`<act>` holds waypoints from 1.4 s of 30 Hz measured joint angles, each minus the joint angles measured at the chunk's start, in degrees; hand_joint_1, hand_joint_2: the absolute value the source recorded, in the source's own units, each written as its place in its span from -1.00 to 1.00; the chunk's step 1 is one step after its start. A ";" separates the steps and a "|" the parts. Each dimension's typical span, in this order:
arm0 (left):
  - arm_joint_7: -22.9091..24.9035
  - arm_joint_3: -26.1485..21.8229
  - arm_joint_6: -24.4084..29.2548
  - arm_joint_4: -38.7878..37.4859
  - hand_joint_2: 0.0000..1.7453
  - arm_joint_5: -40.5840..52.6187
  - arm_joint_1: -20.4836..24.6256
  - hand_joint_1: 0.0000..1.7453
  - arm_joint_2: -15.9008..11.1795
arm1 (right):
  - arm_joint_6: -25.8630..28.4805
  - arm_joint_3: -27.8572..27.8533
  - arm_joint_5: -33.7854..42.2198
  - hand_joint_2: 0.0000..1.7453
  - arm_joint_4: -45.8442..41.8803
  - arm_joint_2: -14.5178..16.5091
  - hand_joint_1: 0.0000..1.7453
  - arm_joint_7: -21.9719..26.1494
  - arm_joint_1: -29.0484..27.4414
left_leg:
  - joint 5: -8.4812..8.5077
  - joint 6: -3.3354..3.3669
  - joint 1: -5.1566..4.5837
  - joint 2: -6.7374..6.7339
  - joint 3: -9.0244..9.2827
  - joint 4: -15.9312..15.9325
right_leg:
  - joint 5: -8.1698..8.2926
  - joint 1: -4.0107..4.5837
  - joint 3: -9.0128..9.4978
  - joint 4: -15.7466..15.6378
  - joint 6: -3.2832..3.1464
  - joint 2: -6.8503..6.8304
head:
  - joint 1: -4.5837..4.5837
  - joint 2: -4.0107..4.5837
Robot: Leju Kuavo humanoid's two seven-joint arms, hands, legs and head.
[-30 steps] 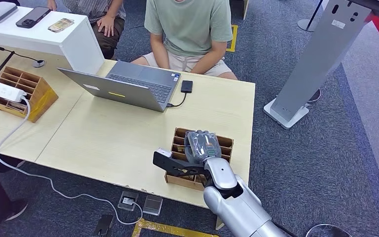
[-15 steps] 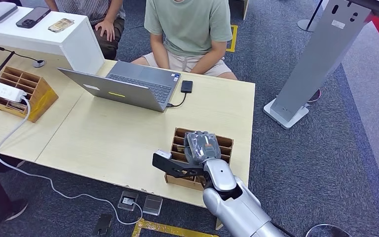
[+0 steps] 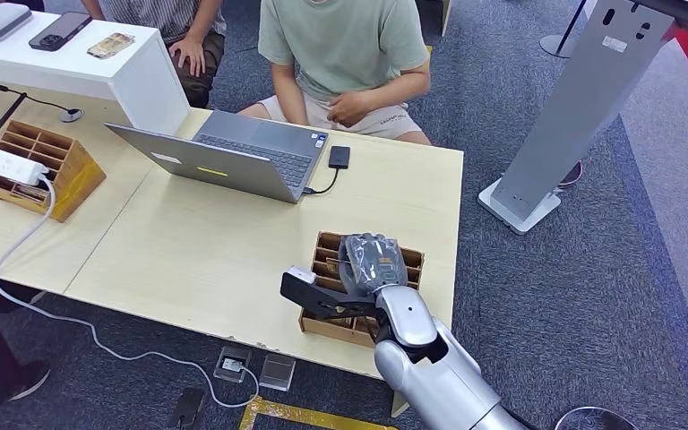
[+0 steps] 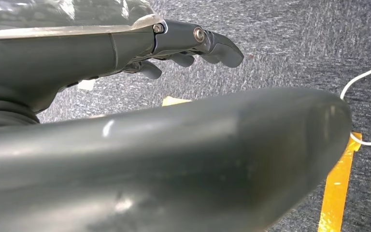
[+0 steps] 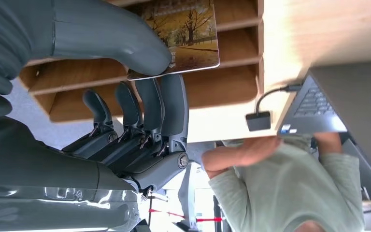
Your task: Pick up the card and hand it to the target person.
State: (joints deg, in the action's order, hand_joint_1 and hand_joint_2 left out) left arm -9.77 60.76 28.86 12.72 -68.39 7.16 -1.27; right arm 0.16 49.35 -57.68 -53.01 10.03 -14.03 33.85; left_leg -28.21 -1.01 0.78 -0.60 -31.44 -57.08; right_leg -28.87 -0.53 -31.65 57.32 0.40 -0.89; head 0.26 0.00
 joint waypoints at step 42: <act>0.48 0.00 -3.51 0.00 -1.00 -0.15 0.01 -1.00 -0.31 | 5.69 -11.28 2.25 1.00 -16.88 -7.22 0.46 -1.78 6.62 | 0.00 0.00 0.00 0.02 -0.08 0.00 | 0.00 0.00 -0.03 0.00 0.00 -0.01 | 0.01 0.00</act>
State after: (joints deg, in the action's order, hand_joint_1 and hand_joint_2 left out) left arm -9.29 60.76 25.35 12.72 -68.54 7.17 -1.57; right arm 5.85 38.06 -55.43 -69.88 2.81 -15.81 40.47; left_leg -28.21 -1.01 0.78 -0.58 -31.52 -57.08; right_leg -28.87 -0.53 -31.67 57.32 0.40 -0.90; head 0.27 0.00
